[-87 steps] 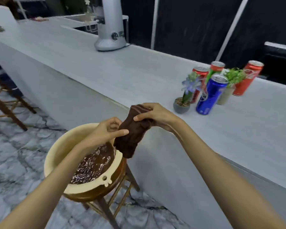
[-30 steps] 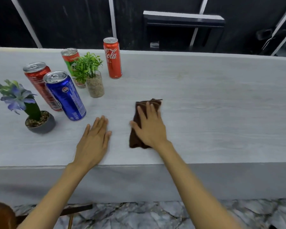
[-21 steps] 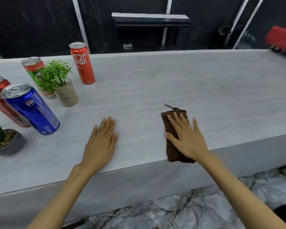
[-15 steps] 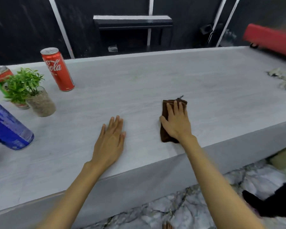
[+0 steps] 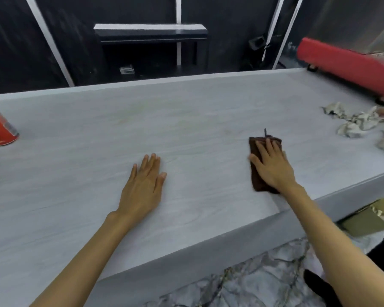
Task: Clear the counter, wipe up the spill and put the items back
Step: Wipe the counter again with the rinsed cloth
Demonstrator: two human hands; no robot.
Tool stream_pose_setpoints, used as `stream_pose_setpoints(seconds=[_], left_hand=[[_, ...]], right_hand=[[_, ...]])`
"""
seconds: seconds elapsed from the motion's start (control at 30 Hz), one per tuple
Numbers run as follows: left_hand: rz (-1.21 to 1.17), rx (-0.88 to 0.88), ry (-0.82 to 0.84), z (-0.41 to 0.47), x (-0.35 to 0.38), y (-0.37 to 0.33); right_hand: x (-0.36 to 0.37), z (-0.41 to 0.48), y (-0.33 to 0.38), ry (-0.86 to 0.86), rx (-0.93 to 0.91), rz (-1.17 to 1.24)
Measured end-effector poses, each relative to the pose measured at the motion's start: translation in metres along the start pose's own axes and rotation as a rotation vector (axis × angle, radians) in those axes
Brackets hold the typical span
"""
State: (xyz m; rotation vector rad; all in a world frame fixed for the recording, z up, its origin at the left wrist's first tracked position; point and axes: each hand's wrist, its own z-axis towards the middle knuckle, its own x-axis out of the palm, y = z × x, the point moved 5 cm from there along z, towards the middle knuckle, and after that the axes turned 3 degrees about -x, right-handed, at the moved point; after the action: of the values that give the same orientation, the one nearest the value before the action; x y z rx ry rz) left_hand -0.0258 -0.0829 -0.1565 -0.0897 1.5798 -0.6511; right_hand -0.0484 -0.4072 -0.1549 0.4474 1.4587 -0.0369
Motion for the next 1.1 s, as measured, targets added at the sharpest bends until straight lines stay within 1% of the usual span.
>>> stream_pose_setpoints(seconds=[0.07, 0.13, 0.2, 0.27, 0.33, 0.4, 0.47, 0.53, 0.6, 0.67, 0.73, 0.8, 0.87, 0.93, 0.97, 1.03, 1.1], left_hand=[[0.037, -0.04, -0.015, 0.019, 0.002, -0.005], [0.059, -0.087, -0.039, 0.035, 0.003, -0.007], [0.081, -0.128, -0.053, 0.046, 0.004, -0.007], [0.097, -0.166, -0.058, 0.052, 0.005, -0.006], [0.105, -0.193, -0.062, 0.056, 0.006, -0.005], [0.112, -0.202, -0.067, 0.059, 0.005, -0.004], [0.11, -0.193, -0.066, 0.06, 0.004, -0.001], [0.096, -0.185, -0.07, 0.062, 0.003, 0.001], [0.107, -0.181, -0.075, 0.067, 0.0, 0.005], [0.13, -0.187, -0.076, 0.072, -0.003, 0.012], [0.136, -0.205, -0.08, 0.079, -0.008, 0.021], [0.134, -0.232, -0.094, 0.085, -0.015, 0.032], [0.134, -0.264, -0.109, 0.089, -0.023, 0.043], [0.137, -0.291, -0.117, 0.089, -0.028, 0.054], [0.141, -0.3, -0.117, 0.089, -0.029, 0.058], [0.137, -0.302, -0.12, 0.086, -0.029, 0.063], [0.121, -0.296, -0.145, 0.084, -0.027, 0.063]], right_hand=[[0.005, 0.038, 0.015, 0.006, -0.006, -0.006], [0.016, 0.062, 0.058, 0.019, -0.09, 0.003], [0.034, 0.062, 0.112, 0.059, -0.236, 0.027], [0.049, 0.038, 0.157, 0.084, -0.439, 0.055], [0.053, 0.01, 0.168, 0.105, -0.619, 0.08], [0.047, 0.003, 0.14, 0.12, -0.708, 0.068], [0.033, 0.021, 0.091, 0.082, -0.66, 0.044], [0.017, 0.059, 0.038, 0.041, -0.503, -0.015], [0.007, 0.102, 0.008, 0.044, -0.356, -0.065], [0.007, 0.136, 0.015, 0.059, -0.281, -0.064], [0.017, 0.155, 0.053, 0.042, -0.264, -0.047], [0.031, 0.154, 0.109, 0.018, -0.341, -0.034], [0.047, 0.132, 0.167, 0.016, -0.499, -0.011], [0.06, 0.098, 0.202, 0.064, -0.664, 0.031], [0.063, 0.084, 0.206, 0.091, -0.73, 0.043], [0.061, 0.074, 0.188, 0.116, -0.819, 0.031], [0.05, 0.088, 0.15, 0.078, -0.799, 0.005]])
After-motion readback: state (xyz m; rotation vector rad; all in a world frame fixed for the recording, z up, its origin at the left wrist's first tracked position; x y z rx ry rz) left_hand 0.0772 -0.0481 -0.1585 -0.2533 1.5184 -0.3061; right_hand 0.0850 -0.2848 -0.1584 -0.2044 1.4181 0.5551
